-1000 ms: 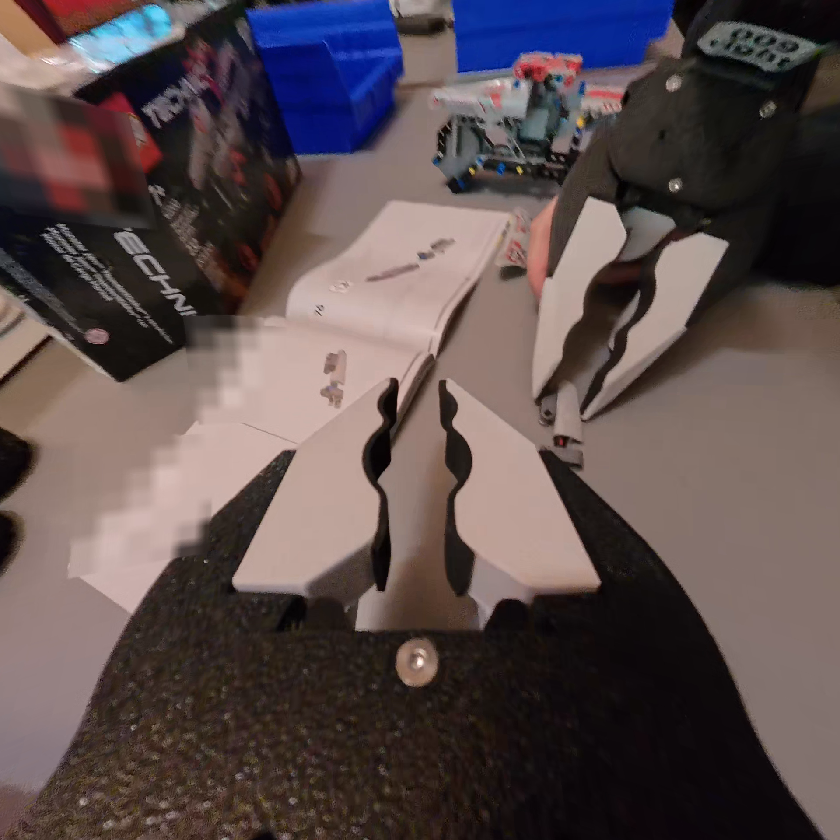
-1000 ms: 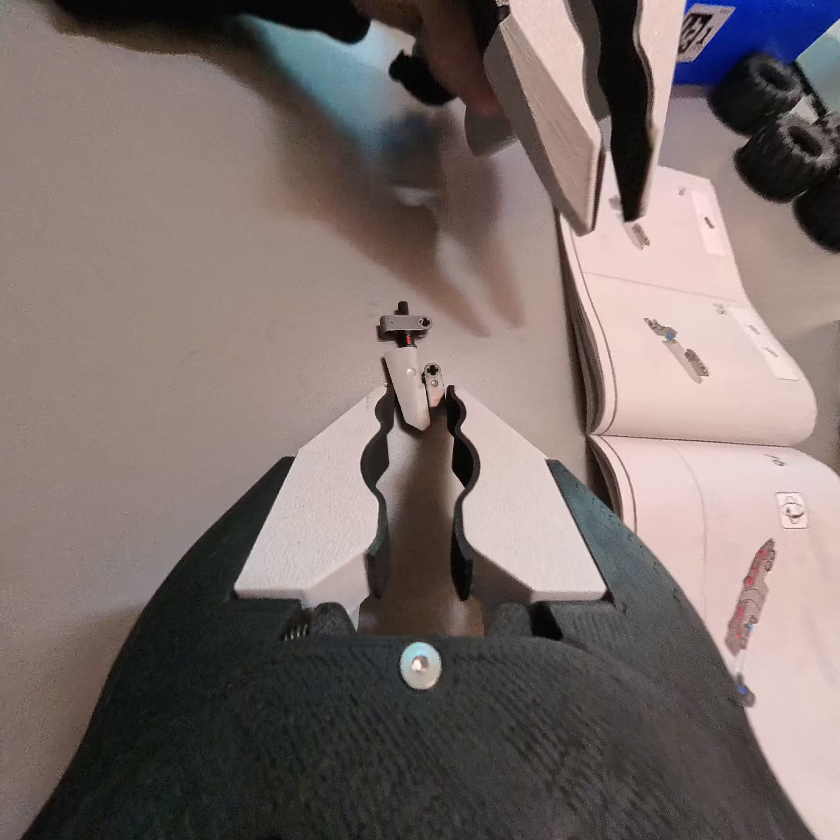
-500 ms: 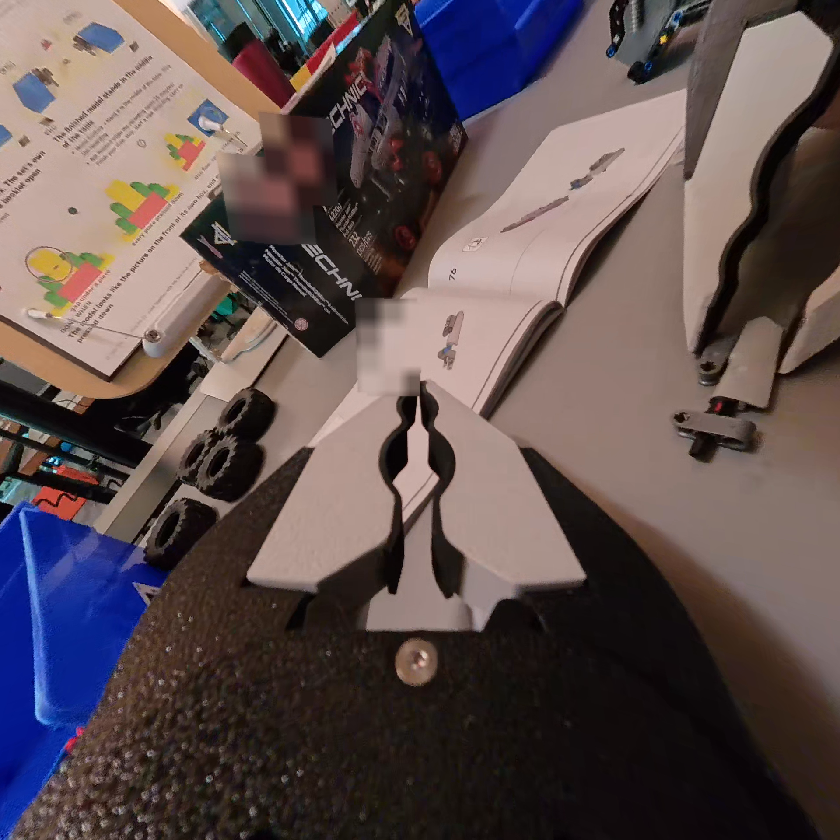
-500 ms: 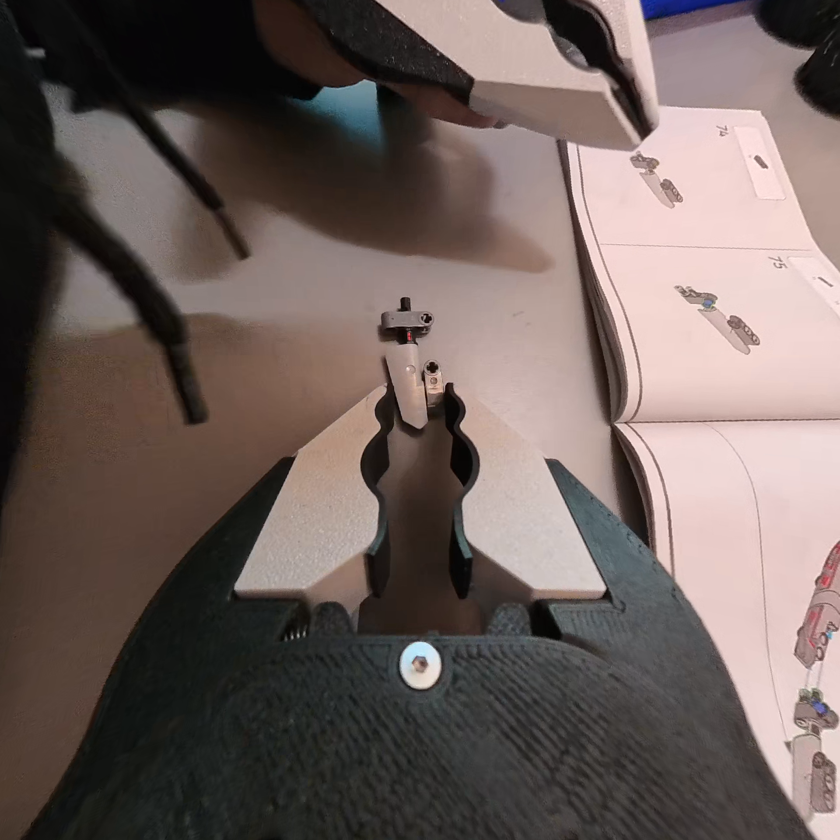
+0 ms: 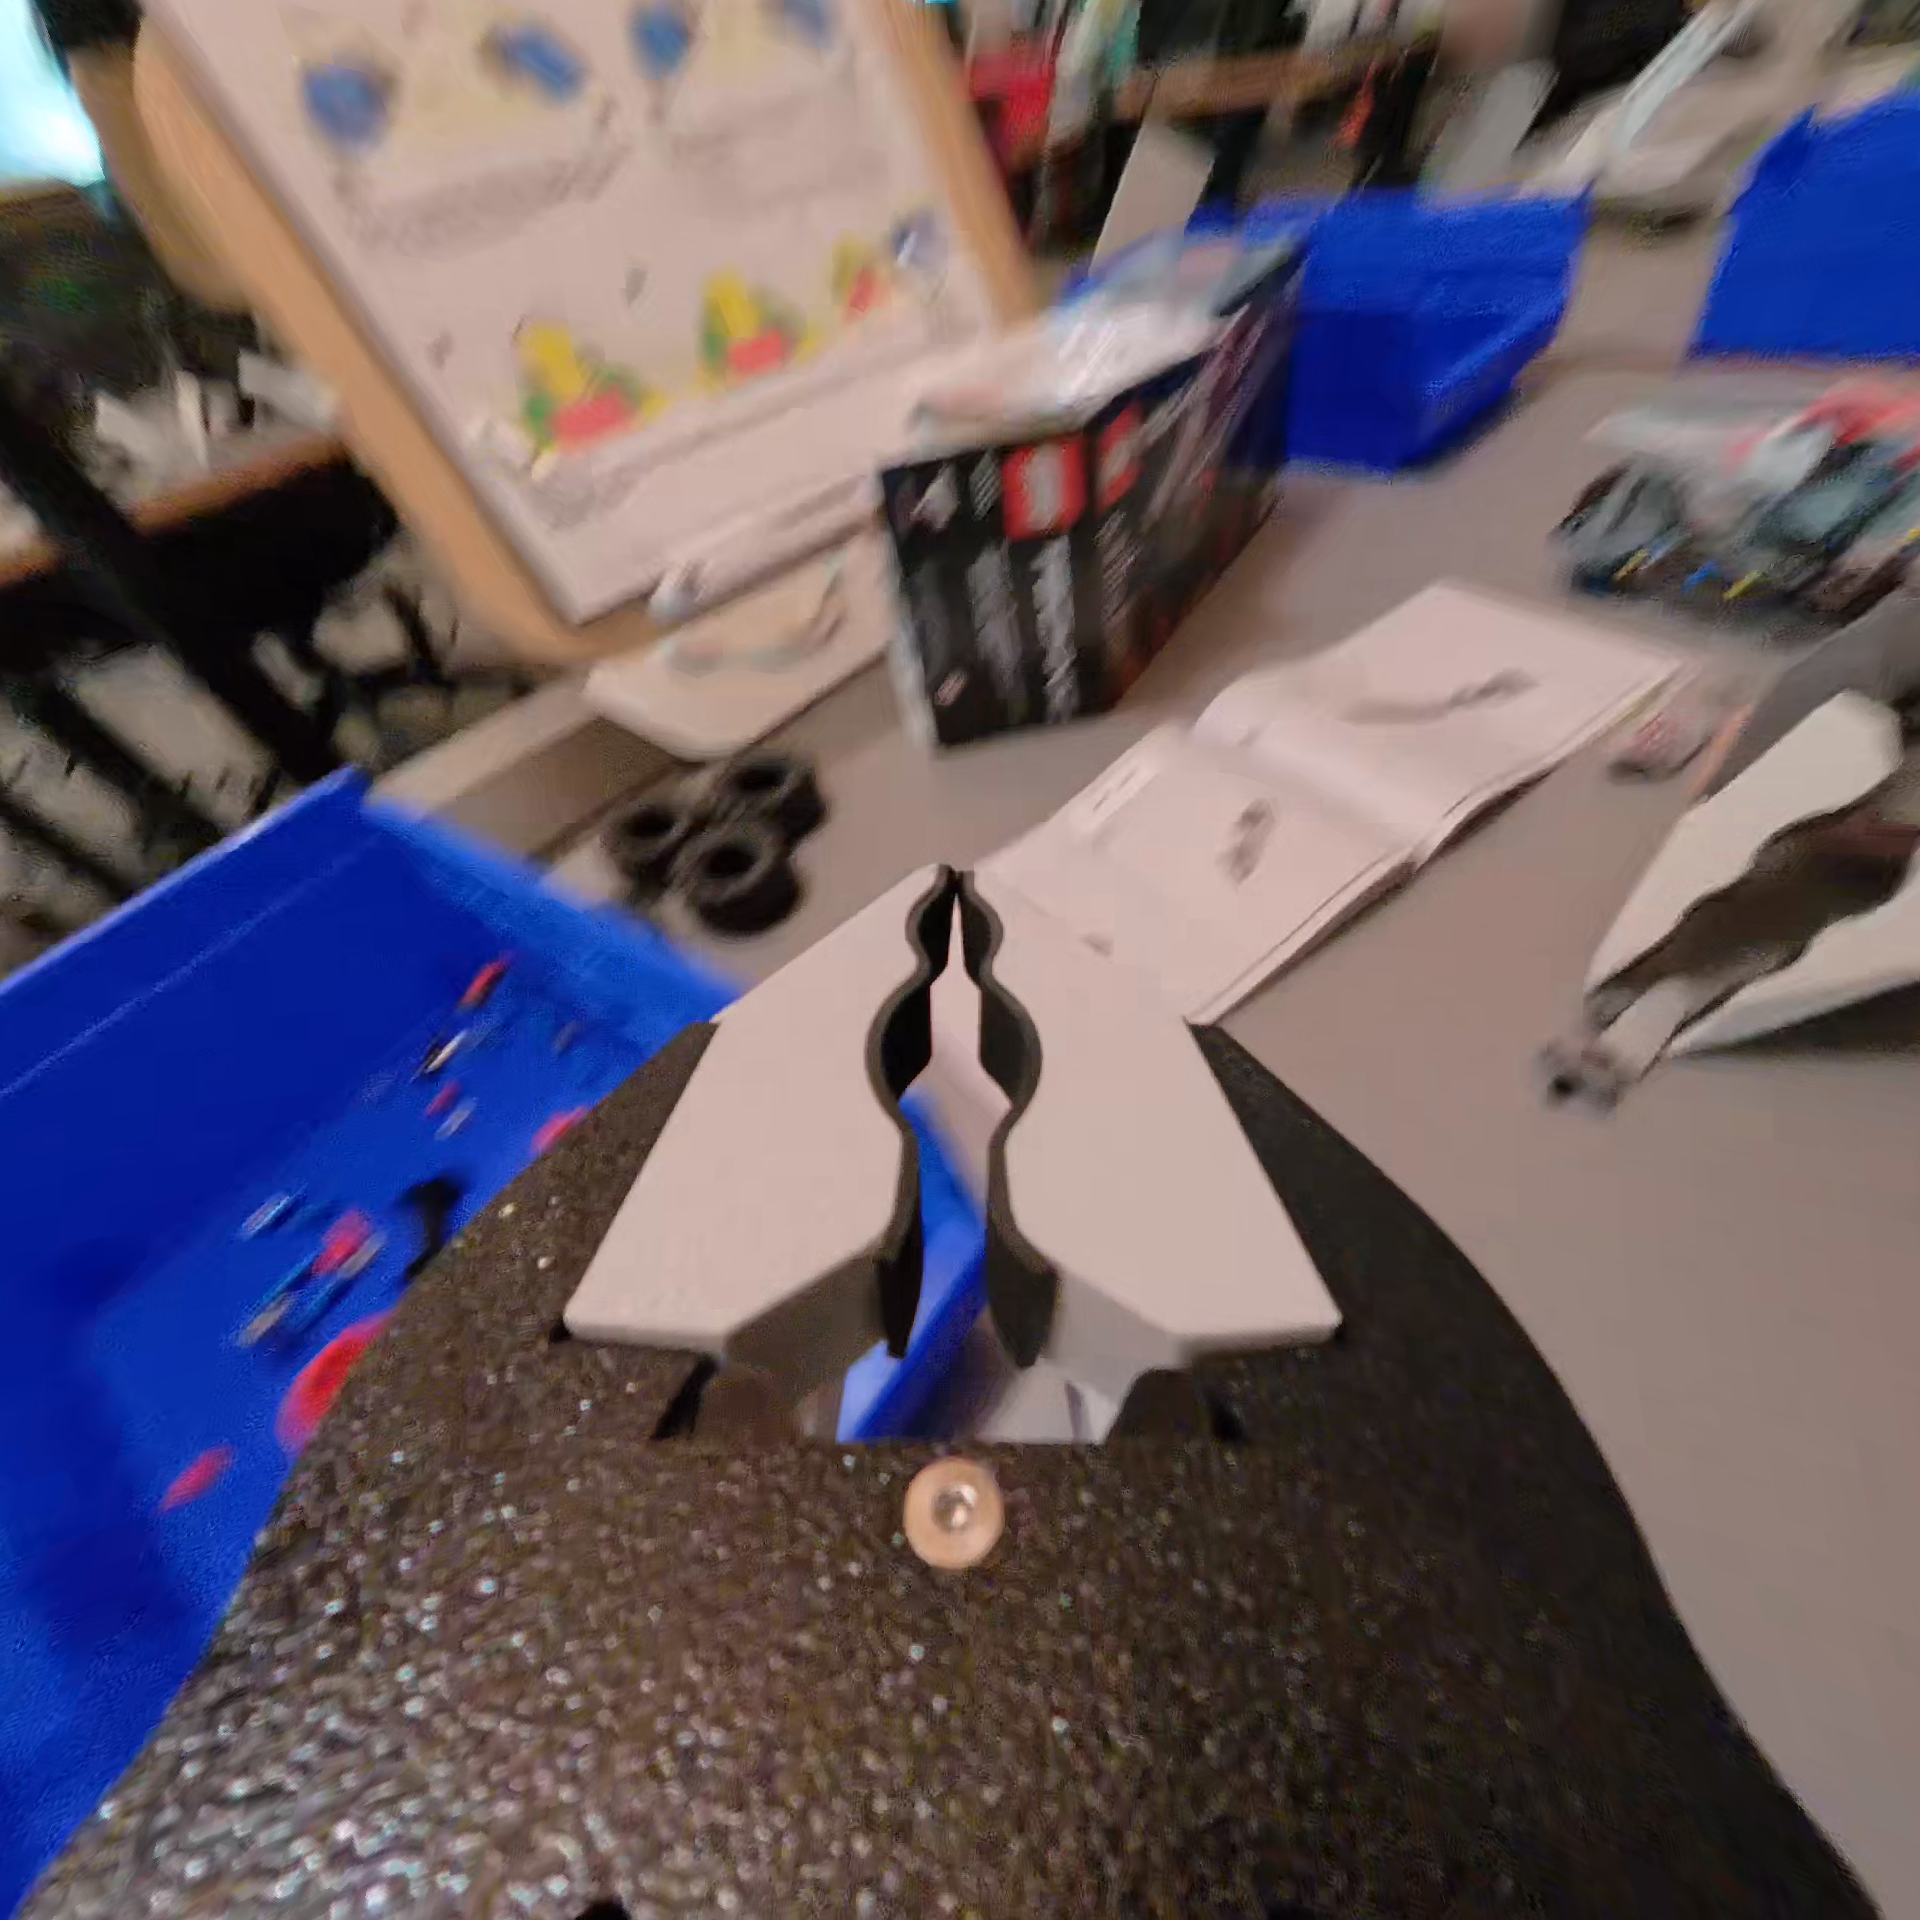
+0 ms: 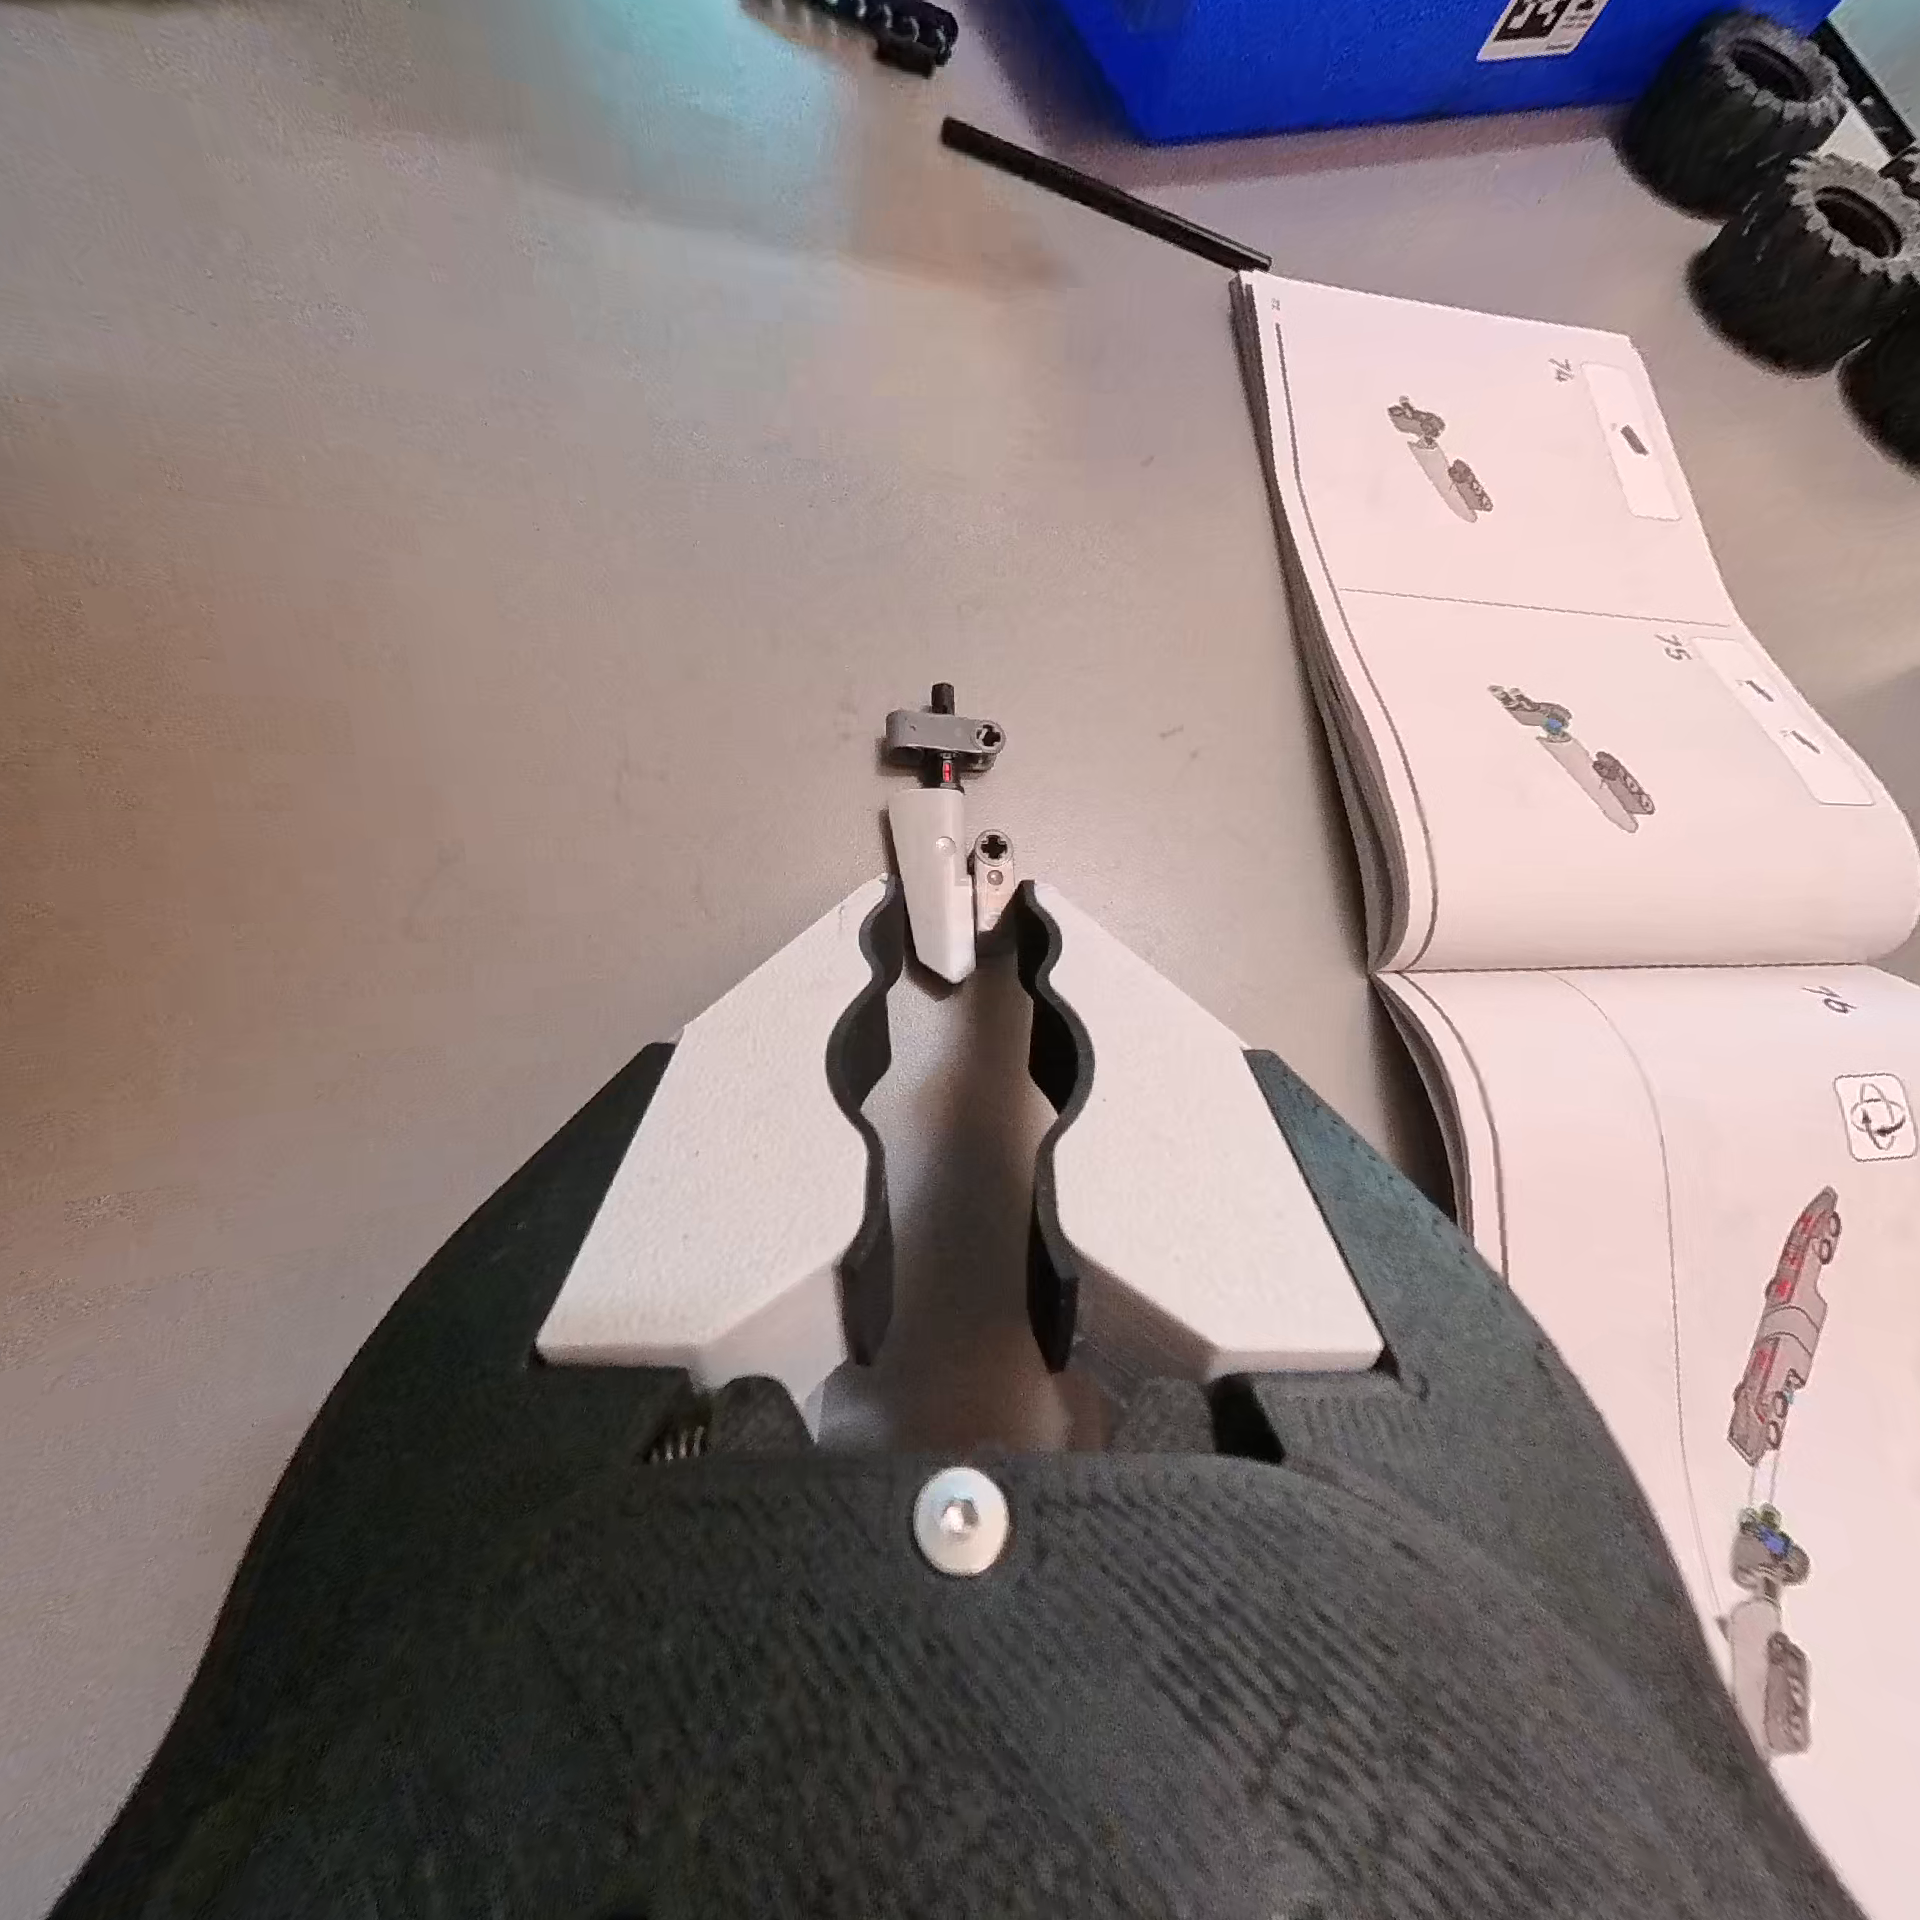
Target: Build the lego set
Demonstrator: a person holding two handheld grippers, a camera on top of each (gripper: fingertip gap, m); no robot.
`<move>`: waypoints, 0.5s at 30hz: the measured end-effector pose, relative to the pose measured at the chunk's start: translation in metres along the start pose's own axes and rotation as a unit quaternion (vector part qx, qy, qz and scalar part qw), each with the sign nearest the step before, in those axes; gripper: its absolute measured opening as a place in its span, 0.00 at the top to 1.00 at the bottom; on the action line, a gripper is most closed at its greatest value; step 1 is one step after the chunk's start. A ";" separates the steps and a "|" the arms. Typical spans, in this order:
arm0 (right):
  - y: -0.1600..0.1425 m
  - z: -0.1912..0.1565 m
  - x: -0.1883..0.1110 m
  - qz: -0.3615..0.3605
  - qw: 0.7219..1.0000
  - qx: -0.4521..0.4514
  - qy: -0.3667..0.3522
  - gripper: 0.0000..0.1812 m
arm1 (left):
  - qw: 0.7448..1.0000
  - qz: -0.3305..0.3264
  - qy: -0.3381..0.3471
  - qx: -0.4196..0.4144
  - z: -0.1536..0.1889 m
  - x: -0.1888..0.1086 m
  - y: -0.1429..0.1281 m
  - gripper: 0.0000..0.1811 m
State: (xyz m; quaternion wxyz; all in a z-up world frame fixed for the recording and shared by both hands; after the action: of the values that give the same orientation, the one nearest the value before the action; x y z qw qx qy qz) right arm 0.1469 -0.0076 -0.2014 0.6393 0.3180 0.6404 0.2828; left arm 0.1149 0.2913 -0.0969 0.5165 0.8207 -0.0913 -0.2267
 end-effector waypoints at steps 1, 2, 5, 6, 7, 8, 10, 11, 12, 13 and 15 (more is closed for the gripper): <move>0.000 0.001 0.000 -0.001 1.000 0.004 0.003 0.89 | 0.999 -0.053 0.001 -0.002 -0.019 -0.010 -0.007 1.00; 0.000 0.001 0.000 -0.002 1.000 0.008 0.006 0.89 | 0.994 -0.109 -0.002 -0.005 -0.037 -0.019 -0.015 1.00; 0.001 0.003 0.000 -0.005 1.000 0.017 0.014 0.89 | 0.962 -0.255 -0.096 -0.025 -0.074 -0.030 -0.039 1.00; 0.001 0.003 0.000 -0.005 1.000 0.018 0.015 0.89 | 0.949 -0.283 -0.135 -0.028 -0.079 -0.028 -0.045 0.99; 0.001 0.003 0.000 -0.005 1.000 0.019 0.015 0.89 | 0.936 -0.310 -0.166 -0.029 -0.083 -0.024 -0.051 0.99; 0.001 0.003 0.000 -0.005 1.000 0.019 0.015 0.89 | 0.922 -0.338 -0.188 -0.023 -0.085 -0.019 -0.056 0.99; 0.001 0.003 0.000 -0.005 1.000 0.019 0.015 0.89 | 0.898 -0.366 -0.244 0.013 -0.080 -0.004 -0.064 1.00; 0.001 0.003 0.000 -0.005 1.000 0.019 0.015 0.89 | 0.889 -0.370 -0.266 0.036 -0.077 0.004 -0.067 1.00; 0.001 0.003 0.000 -0.005 1.000 0.019 0.015 0.89 | 0.882 -0.377 -0.278 0.054 -0.074 0.012 -0.071 0.98; 0.001 0.003 0.001 -0.005 1.000 0.020 0.015 0.89 | 0.873 -0.388 -0.287 0.070 -0.072 0.019 -0.075 0.98; 0.001 0.003 0.000 -0.005 1.000 0.019 0.015 0.89 | 0.854 -0.408 -0.308 0.100 -0.071 0.028 -0.083 0.97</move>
State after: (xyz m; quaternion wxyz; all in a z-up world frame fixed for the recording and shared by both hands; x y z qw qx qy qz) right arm 0.1503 -0.0069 -0.2012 0.6248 0.3226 0.6570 0.2719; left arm 0.1654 0.3753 -0.1527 0.2385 0.7195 0.0747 -0.6480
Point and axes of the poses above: each gripper's, where its closed fingertips meet, x out along the fingers, y out of its top, z = x × y across the jaws, the point moved 10 cm from there along -x, back along the fingers, and after that the axes turned 13 degrees about x, right-handed, at the moved point
